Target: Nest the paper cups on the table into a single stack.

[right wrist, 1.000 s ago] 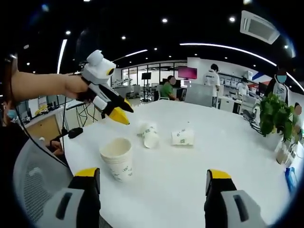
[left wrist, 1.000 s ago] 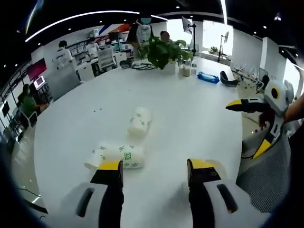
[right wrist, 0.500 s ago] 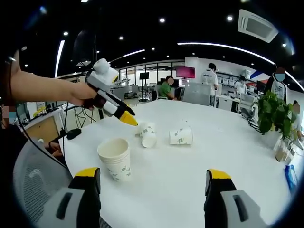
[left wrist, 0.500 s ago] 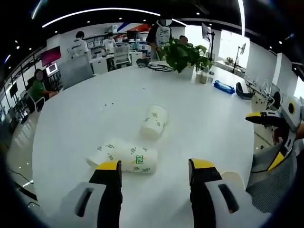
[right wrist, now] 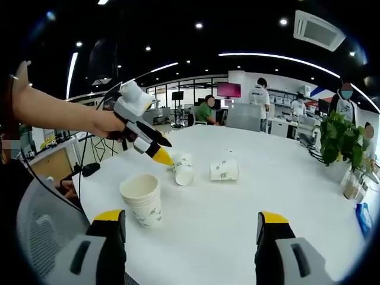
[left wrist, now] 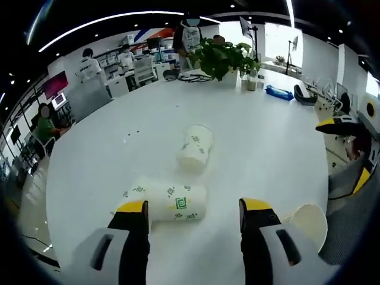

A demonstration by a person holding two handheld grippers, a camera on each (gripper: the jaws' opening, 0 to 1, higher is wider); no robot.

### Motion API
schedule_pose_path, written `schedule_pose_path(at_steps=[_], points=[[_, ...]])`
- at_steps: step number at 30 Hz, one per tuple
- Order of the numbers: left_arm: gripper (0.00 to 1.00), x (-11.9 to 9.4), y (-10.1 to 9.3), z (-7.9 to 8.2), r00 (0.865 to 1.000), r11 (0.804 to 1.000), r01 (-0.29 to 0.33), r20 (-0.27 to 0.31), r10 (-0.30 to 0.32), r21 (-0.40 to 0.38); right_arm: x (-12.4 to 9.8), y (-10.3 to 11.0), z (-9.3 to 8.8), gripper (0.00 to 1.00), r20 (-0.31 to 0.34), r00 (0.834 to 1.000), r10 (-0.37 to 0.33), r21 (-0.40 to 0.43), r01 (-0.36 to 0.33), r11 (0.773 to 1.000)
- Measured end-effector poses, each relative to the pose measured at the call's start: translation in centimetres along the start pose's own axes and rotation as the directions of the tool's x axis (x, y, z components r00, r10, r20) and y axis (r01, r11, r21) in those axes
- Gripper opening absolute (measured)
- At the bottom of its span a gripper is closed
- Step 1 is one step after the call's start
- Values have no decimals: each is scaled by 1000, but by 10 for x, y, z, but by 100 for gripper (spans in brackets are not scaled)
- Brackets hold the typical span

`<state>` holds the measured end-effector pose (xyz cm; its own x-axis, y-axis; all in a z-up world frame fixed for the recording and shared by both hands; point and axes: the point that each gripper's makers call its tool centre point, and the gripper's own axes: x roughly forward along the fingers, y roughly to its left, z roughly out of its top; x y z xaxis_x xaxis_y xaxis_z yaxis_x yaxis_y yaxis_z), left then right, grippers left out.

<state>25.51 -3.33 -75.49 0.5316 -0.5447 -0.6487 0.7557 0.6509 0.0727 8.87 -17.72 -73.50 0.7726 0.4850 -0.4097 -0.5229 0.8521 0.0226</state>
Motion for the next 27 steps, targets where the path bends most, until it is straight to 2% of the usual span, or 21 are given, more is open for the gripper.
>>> schedule_pose_path(at_steps=[5, 11, 17, 23, 25, 27], points=[[63, 5, 2, 0, 1000, 998, 21, -14, -21, 55, 0, 1, -1, 92, -2, 1000, 4, -1, -4, 1000], [63, 9, 7, -6, 1000, 997, 14, -25, -12, 72, 0, 0, -1, 92, -3, 1000, 3, 3, -3, 1000], [62, 17, 13, -7, 1000, 997, 28, 3, -28, 77, 1, 2, -3, 91, -13, 1000, 7, 1, -7, 1000], [61, 21, 10, -9, 1000, 994, 19, -7, -18, 105, 2, 2, -4, 91, -19, 1000, 8, 2, -8, 1000], [63, 21, 15, -9, 1000, 992, 3, 2, -3, 124, 2, 3, -4, 91, -23, 1000, 10, 1, -9, 1000], [63, 21, 11, -7, 1000, 993, 14, 5, -14, 120, 2, 3, -5, 91, -26, 1000, 10, 2, -10, 1000]])
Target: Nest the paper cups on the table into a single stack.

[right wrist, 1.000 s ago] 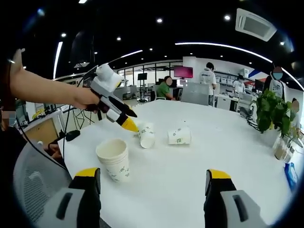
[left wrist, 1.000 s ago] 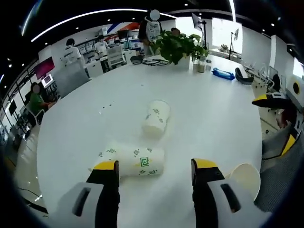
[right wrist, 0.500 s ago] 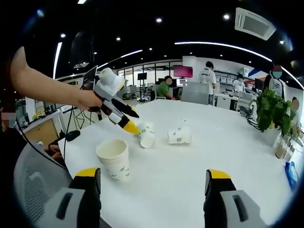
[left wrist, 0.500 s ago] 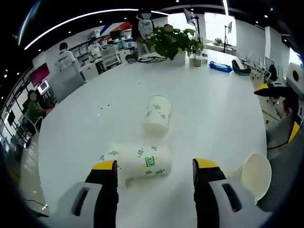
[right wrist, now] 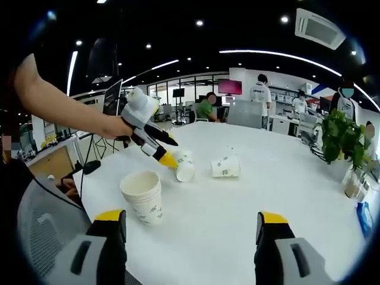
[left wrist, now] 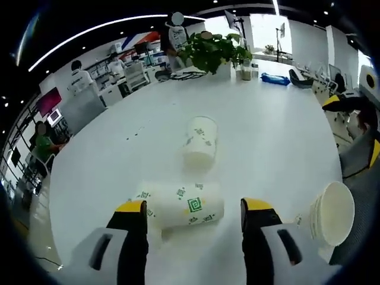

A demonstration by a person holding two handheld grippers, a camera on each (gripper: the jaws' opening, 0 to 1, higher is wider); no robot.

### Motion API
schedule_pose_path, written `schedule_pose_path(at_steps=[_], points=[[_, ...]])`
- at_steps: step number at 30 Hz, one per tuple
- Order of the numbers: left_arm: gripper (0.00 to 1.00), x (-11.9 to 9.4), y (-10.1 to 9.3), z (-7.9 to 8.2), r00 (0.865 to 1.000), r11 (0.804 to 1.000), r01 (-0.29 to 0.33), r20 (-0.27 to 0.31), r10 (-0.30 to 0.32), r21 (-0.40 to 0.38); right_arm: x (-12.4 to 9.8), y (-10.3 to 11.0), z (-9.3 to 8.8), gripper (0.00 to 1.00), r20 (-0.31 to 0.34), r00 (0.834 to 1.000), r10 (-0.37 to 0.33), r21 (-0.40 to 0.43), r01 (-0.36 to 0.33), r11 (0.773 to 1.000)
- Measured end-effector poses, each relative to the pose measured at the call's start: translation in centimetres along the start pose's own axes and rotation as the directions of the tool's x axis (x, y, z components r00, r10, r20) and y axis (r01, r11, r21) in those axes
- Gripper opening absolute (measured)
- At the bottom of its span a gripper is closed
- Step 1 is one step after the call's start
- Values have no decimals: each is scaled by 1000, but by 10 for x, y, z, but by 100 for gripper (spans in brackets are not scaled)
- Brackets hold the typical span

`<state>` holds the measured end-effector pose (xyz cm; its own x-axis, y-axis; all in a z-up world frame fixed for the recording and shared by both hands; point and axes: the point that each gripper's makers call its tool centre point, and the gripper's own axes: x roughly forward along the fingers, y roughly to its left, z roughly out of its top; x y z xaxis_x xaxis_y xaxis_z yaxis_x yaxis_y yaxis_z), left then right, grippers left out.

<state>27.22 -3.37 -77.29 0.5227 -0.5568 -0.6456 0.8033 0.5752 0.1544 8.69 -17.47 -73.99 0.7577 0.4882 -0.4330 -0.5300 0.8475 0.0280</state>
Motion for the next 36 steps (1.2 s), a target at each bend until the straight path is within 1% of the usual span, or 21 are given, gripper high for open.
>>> schedule_pose_path(at_steps=[4, 8, 11, 13, 18, 23, 26, 33, 36], points=[[62, 5, -2, -3, 1000, 1000, 10, -12, -10, 26, 0, -1, -1, 91, -2, 1000, -2, 3, 2, 1000], [62, 13, 1, -6, 1000, 1000, 9, -6, -9, 29, 0, -4, -2, 91, -5, 1000, -11, 12, 11, 1000], [61, 15, 4, -7, 1000, 999, 2, -13, -1, 35, 0, -6, -3, 90, -8, 1000, -18, 19, 18, 1000], [60, 19, 6, -9, 1000, 1000, 5, -21, -5, 31, 0, -7, -3, 90, -11, 1000, -20, 21, 20, 1000], [59, 24, 4, -14, 999, 997, 2, -37, 1, 80, 1, -8, -5, 90, -19, 1000, -23, 28, 23, 999], [57, 28, 4, -16, 999, 995, -7, -48, 12, 103, 1, -8, -7, 89, -28, 999, -23, 34, 24, 999], [56, 30, 5, -15, 999, 993, -14, -50, 20, 114, 2, -9, -8, 89, -30, 999, -24, 36, 25, 999], [57, 37, 6, -14, 999, 995, -17, -45, 21, 98, 2, -11, -10, 88, -37, 999, -29, 43, 30, 999], [57, 39, 7, -15, 998, 993, -18, -50, 24, 116, 2, -11, -10, 88, -38, 999, -31, 45, 32, 998]])
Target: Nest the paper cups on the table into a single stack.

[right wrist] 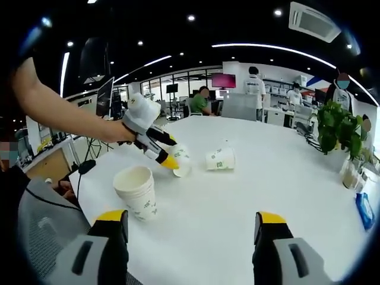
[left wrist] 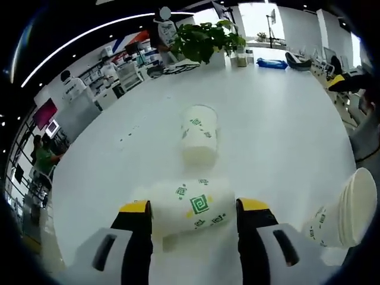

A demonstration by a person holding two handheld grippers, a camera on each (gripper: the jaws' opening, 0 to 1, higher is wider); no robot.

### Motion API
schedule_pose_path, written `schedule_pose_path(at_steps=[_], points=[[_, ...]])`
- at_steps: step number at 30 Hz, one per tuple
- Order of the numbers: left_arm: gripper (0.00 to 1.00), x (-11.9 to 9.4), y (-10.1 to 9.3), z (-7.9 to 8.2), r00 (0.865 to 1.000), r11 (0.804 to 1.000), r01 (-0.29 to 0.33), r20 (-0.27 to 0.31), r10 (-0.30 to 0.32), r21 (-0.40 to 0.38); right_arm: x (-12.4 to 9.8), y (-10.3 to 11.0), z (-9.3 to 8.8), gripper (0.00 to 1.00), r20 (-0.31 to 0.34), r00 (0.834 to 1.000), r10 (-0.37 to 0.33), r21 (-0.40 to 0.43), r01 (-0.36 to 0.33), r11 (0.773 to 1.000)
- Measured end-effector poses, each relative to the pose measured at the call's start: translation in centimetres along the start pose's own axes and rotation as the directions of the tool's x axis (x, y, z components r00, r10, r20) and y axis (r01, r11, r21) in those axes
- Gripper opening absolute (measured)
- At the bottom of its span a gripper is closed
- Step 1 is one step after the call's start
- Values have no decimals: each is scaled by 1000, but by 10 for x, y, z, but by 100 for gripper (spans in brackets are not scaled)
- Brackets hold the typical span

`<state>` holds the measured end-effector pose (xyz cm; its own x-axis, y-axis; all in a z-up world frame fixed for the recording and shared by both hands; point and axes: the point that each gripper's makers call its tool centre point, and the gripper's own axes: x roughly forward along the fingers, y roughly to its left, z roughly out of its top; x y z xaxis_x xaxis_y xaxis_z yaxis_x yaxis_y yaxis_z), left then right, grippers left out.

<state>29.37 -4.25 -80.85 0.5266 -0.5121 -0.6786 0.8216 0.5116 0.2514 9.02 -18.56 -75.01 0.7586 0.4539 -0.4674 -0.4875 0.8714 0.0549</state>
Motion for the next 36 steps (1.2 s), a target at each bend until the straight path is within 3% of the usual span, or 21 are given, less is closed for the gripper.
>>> schedule_pose_path(at_steps=[9, 19, 36], points=[[56, -8, -4, 4, 1000, 1000, -10, 13, 10, 2, 0, 0, 2, 88, 7, 1000, -1, 2, 1, 1000], [55, -25, -12, 18, 997, 1000, -25, 72, 25, -4, -1, 4, 6, 88, 21, 1000, 12, 0, -12, 1000], [55, -82, -22, 47, 987, 998, -57, 152, 55, 13, -2, 12, 12, 87, 47, 998, 43, -20, -42, 999]])
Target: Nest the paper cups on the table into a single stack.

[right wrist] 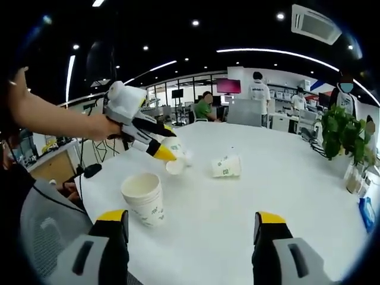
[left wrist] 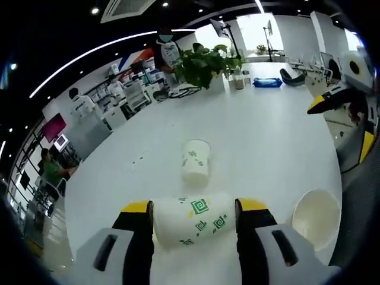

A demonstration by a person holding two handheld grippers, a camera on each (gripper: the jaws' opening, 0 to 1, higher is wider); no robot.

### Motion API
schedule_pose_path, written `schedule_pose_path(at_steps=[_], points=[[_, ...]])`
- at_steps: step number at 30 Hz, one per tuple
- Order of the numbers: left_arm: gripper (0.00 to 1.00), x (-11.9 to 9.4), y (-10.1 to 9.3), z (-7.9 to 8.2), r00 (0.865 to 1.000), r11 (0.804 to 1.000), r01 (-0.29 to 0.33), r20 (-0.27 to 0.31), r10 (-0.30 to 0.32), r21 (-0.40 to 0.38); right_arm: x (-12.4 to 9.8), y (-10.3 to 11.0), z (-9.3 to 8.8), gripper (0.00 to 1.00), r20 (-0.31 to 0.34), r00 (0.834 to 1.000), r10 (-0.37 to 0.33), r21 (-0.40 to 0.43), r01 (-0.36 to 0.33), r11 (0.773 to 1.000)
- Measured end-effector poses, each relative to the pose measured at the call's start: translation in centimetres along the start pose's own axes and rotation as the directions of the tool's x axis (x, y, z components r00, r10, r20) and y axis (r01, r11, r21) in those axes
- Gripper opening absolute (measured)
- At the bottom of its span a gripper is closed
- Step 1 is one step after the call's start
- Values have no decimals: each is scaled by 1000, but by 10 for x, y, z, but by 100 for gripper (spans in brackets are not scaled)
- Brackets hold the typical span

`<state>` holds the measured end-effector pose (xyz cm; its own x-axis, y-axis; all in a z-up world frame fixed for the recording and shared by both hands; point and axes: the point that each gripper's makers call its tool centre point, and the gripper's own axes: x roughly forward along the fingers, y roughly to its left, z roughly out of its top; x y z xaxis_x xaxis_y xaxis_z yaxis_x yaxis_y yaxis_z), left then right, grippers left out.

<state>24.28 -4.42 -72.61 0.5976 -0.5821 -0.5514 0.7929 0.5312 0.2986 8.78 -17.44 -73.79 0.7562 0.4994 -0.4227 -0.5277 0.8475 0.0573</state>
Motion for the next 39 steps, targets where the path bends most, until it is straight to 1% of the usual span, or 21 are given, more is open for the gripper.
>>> schedule_pose_path(at_steps=[2, 6, 8, 13, 17, 22, 27, 31, 33, 37, 39], points=[[55, -8, 0, 6, 1000, 1000, -6, 12, 6, 4, 0, 1, 1, 87, 4, 1000, 3, -9, -3, 1000], [55, -17, -1, 14, 999, 1000, -10, 30, 10, 9, 0, 3, 3, 86, 10, 1000, 11, -22, -11, 1000], [55, -24, -5, 20, 999, 1000, -12, 43, 11, 16, 0, 5, 4, 86, 13, 1000, 19, -31, -19, 999], [55, -38, -12, 31, 998, 1000, -10, 60, 9, 24, 1, 12, 8, 85, 29, 999, 33, 3, -33, 999], [55, -47, -19, 38, 997, 999, -3, 74, 1, 34, 2, 21, 18, 84, 45, 997, 57, -11, -57, 998], [55, -57, -26, 43, 996, 999, 5, 89, -10, 54, 0, 22, 32, 83, 69, 995, 74, -8, -74, 997], [55, -65, -39, 45, 993, 996, 42, 107, -50, 81, -1, 20, 44, 79, 92, 993, 80, 17, -82, 997], [55, -71, -50, 45, 990, 992, 73, 116, -85, 104, -2, 20, 53, 76, 109, 990, 94, 59, -100, 993], [55, -73, -55, 46, 987, 990, 88, 124, -101, 110, -2, 21, 56, 74, 116, 988, 101, 79, -111, 991], [55, -79, -64, 51, 980, 986, 113, 146, -131, 126, 0, 24, 60, 68, 120, 985, 124, 132, -140, 981], [55, -81, -69, 53, 977, 982, 126, 156, -147, 137, 0, 26, 63, 68, 126, 983, 131, 155, -150, 976]])
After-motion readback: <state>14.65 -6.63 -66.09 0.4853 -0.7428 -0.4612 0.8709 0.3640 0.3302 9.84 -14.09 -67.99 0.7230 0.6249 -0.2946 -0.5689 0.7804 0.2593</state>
